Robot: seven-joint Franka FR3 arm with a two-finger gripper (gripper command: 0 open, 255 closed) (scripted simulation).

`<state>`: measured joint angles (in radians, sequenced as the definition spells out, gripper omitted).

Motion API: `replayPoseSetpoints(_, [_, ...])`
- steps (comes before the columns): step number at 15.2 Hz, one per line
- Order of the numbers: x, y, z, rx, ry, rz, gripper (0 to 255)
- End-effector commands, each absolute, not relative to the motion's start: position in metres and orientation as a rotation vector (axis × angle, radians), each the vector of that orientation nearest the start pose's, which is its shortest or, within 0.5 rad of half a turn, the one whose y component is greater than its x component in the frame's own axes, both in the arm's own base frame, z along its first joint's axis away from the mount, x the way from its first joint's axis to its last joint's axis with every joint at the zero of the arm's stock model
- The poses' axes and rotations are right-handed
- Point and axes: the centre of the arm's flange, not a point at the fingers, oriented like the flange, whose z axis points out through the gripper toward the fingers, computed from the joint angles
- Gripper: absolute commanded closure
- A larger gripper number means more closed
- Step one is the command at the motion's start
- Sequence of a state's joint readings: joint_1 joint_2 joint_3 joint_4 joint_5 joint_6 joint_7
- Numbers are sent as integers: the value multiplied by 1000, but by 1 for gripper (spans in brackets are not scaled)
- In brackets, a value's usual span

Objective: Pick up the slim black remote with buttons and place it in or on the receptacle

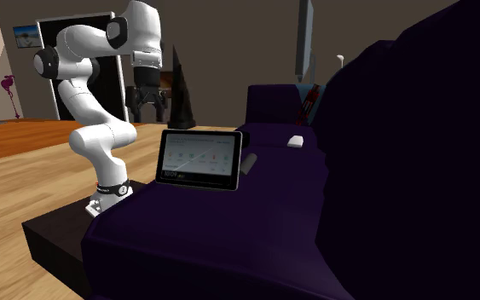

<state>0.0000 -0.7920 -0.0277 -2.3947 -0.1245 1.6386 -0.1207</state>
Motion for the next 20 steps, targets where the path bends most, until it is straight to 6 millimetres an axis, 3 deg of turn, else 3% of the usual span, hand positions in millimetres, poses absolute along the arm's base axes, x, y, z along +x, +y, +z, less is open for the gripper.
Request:
replayPoseSetpoints(1, [311, -23, 581, -3244, -174, -46, 0])
replayPoseSetpoints(5, [328, 26, 562, -3258, 172, -81, 0])
replayPoseSetpoints(10, [364, 79, 540, -3222, 606, -124, 0])
replayPoseSetpoints(15, [414, 122, 519, -3126, 1033, -165, 0])
replayPoseSetpoints(20, [474, 149, 500, -2969, 1445, -204, 0])
